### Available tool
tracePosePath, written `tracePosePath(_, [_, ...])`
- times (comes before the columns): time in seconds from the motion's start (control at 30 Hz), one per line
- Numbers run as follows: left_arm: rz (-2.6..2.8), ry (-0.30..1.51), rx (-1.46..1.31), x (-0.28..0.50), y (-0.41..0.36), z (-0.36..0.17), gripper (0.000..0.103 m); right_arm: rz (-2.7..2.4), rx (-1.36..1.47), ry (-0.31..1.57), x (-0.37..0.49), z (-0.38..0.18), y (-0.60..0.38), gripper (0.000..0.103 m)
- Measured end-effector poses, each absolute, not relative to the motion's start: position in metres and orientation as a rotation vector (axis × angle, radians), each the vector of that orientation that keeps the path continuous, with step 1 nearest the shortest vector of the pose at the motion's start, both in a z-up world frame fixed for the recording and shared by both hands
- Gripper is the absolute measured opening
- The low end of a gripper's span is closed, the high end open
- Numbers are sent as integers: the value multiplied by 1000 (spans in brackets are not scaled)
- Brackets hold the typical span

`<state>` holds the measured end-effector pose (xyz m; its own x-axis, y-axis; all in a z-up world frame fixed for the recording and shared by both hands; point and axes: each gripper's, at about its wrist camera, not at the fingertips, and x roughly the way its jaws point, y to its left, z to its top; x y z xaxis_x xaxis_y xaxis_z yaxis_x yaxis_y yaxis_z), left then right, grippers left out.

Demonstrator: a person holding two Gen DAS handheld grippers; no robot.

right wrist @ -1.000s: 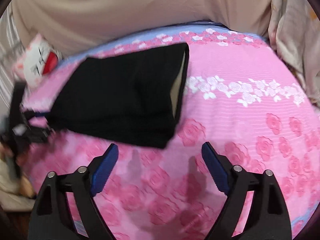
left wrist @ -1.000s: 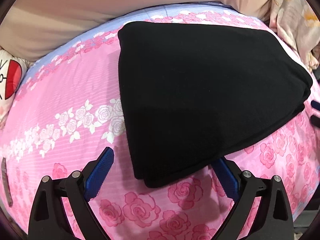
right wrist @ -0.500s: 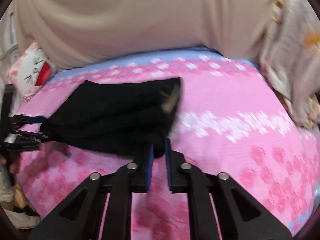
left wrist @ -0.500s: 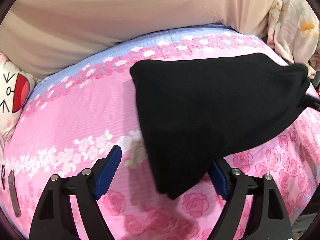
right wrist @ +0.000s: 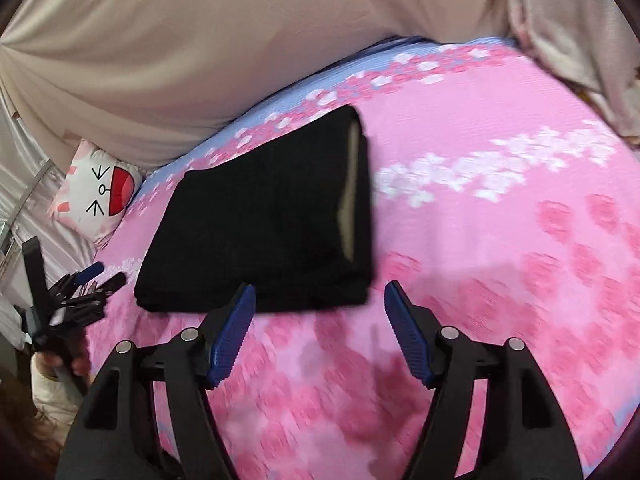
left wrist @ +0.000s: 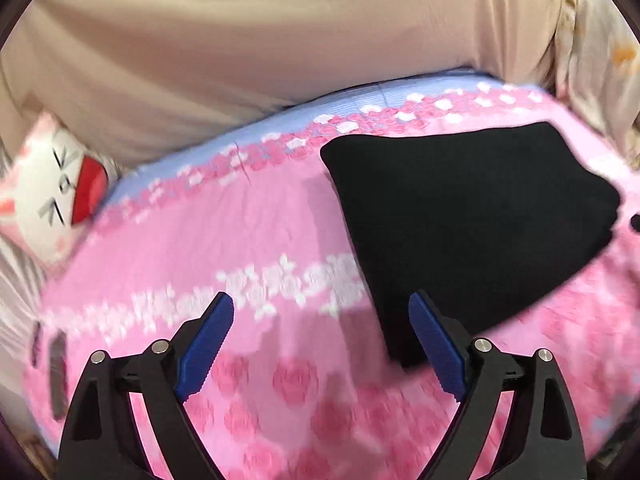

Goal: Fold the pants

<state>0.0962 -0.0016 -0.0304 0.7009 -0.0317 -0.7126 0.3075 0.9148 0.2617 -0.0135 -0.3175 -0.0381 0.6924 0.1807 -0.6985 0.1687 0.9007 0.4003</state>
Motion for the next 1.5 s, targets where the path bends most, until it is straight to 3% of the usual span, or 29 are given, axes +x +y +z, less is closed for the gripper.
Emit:
tracePosePath(0.07, [-170,794,449,111,-15,-50,90,9,466,813,1,-44,-308,64])
tracePosePath(0.13, [-173,808,445,119,-16,-60,89,-40,441,807,11,-50,-305,51])
tracePosePath(0.17, [-189,821,412,122,-8,-59,86,-66,409,807,15,-49,-302,38])
tracePosePath(0.27, [-212,853,352,130,6,-49,66,0,462,752,19,-31,-298,33])
tracePosePath(0.3, [-127,811,411,131,10,-45,45,14,439,717,16,-16,-291,33])
tracePosePath(0.33, [-28,781,480,133,13,-46,40,24,426,693,13,-7,-288,33])
tracePosePath(0.4, [63,802,543,143,25,-59,43,17,417,698,9,-8,-289,33])
tracePosePath(0.47, [2,915,421,148,46,-69,43,-71,381,843,17,-46,-300,36])
tracePosePath(0.53, [-55,949,296,141,63,-61,45,-53,481,849,5,-67,-315,39])
tracePosePath(0.6, [-59,929,260,134,67,-47,65,-120,476,836,-11,-54,-322,42])
tracePosePath(0.67, [-98,860,226,125,60,-22,72,-154,423,786,-16,-31,-325,42])
tracePosePath(0.73, [-181,803,205,124,39,0,72,-124,384,741,-7,-8,-322,42])
tracePosePath(0.87, [-308,746,209,140,-23,16,81,26,188,718,66,28,-284,37])
tracePosePath(1.03, [-222,944,372,219,-76,-42,82,118,39,924,167,-16,-255,32])
tracePosePath(1.07, [-227,964,371,229,-73,-52,88,27,-41,980,191,-34,-268,19])
tracePosePath(1.1, [-247,986,342,235,-68,-57,90,-15,-39,1012,200,-45,-283,0])
tracePosePath(1.17, [-295,1016,290,241,-60,-53,89,-8,179,1017,207,-44,-321,0])
tracePosePath(1.23, [-271,972,301,239,-57,-42,88,-31,113,957,201,-23,-311,8])
tracePosePath(1.3, [-258,949,316,245,-59,-38,88,58,64,933,201,-17,-289,6])
tracePosePath(1.37, [-255,962,318,256,-66,-44,89,-12,-29,1019,223,-44,-290,7])
tracePosePath(1.4, [-259,966,315,260,-66,-45,90,-93,-58,1048,233,-59,-303,18])
tracePosePath(1.5, [-243,961,279,270,-52,-36,89,-106,151,988,216,-47,-340,20])
